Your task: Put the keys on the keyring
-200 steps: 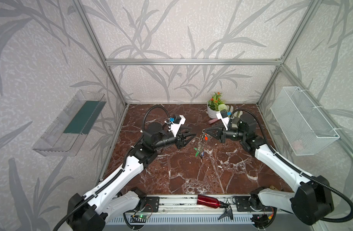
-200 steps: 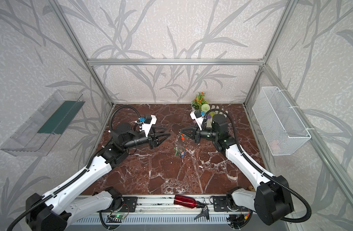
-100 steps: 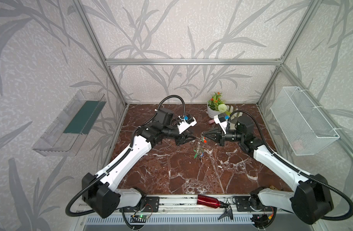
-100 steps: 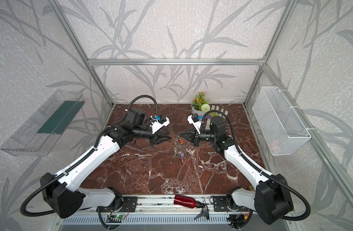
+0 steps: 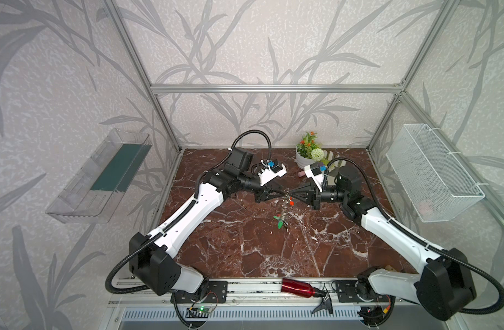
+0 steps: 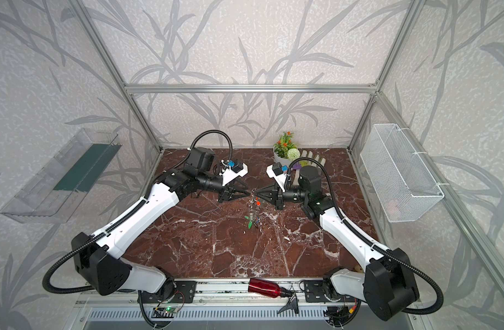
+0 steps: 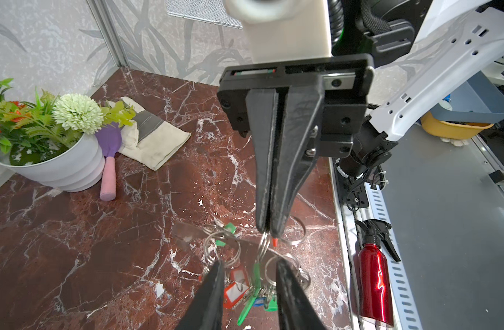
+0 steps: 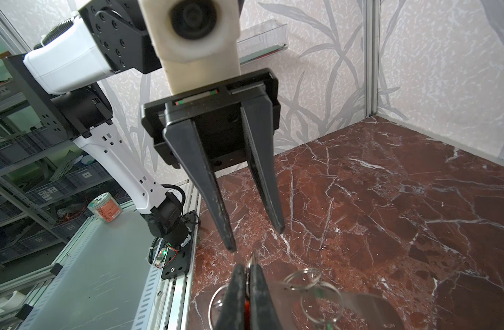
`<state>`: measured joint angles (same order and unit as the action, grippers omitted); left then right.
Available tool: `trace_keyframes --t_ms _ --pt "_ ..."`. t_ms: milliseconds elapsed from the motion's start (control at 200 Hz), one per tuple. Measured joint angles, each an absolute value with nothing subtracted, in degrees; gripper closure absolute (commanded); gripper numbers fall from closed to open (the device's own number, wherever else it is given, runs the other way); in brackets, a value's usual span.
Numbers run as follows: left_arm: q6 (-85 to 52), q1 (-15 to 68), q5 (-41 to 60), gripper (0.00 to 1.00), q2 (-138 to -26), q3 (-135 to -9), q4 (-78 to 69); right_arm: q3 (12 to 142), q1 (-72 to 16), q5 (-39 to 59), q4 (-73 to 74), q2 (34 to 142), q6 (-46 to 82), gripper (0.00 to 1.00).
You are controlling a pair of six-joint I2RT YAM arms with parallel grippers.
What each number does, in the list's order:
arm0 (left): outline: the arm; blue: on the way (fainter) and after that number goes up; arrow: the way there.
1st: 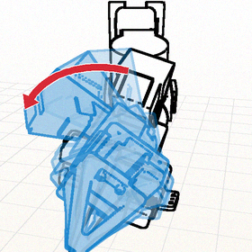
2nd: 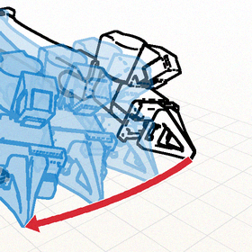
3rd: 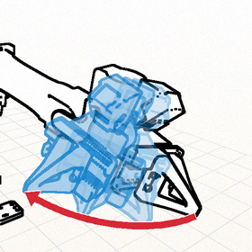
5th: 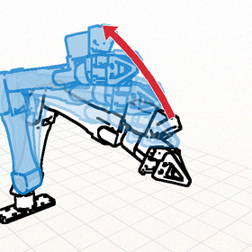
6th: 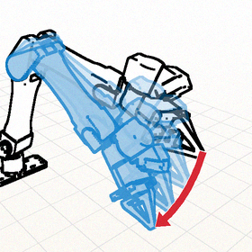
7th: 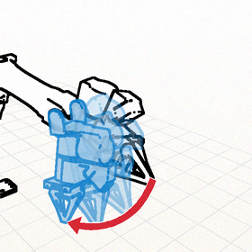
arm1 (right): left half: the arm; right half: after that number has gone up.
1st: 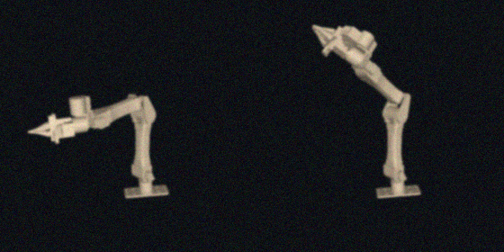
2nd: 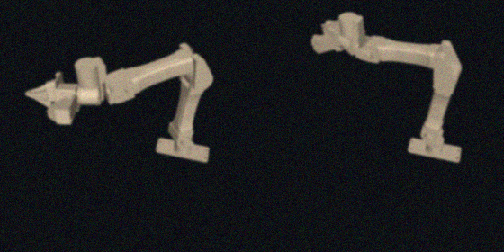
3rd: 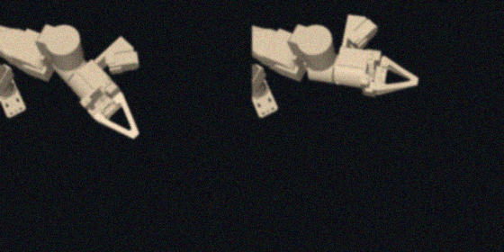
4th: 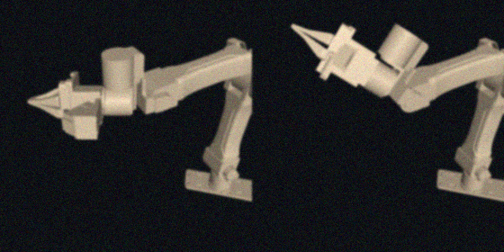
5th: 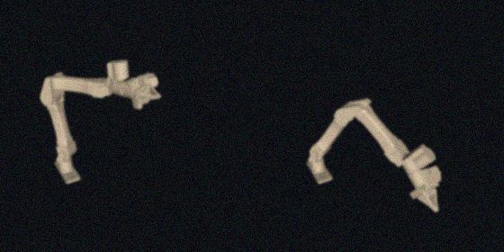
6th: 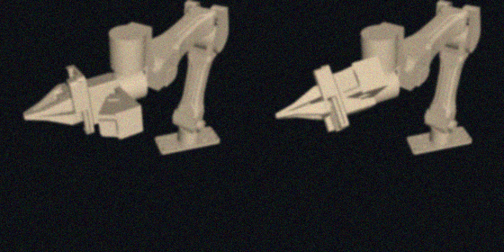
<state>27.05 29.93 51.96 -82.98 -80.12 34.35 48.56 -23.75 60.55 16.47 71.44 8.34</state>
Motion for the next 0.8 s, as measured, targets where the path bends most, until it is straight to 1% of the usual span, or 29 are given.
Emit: trace_keyframes --t_ms 290,570,700,800 --pt "28.84 30.50 53.23 0.68 -85.45 -83.13 37.32 48.56 -23.75 60.58 16.49 71.81 8.95 1.00" --pt "29.80 31.27 53.25 0.69 -85.82 -83.35 38.89 48.56 -23.75 60.97 16.71 71.83 9.43 1.00" --pt "29.98 31.57 53.25 0.72 -86.37 -83.55 38.98 48.56 -23.75 61.17 16.88 71.83 9.45 1.00" --pt "29.98 31.90 53.23 0.76 -86.80 -83.55 38.98 48.56 -23.75 61.17 16.88 71.83 9.50 1.00"
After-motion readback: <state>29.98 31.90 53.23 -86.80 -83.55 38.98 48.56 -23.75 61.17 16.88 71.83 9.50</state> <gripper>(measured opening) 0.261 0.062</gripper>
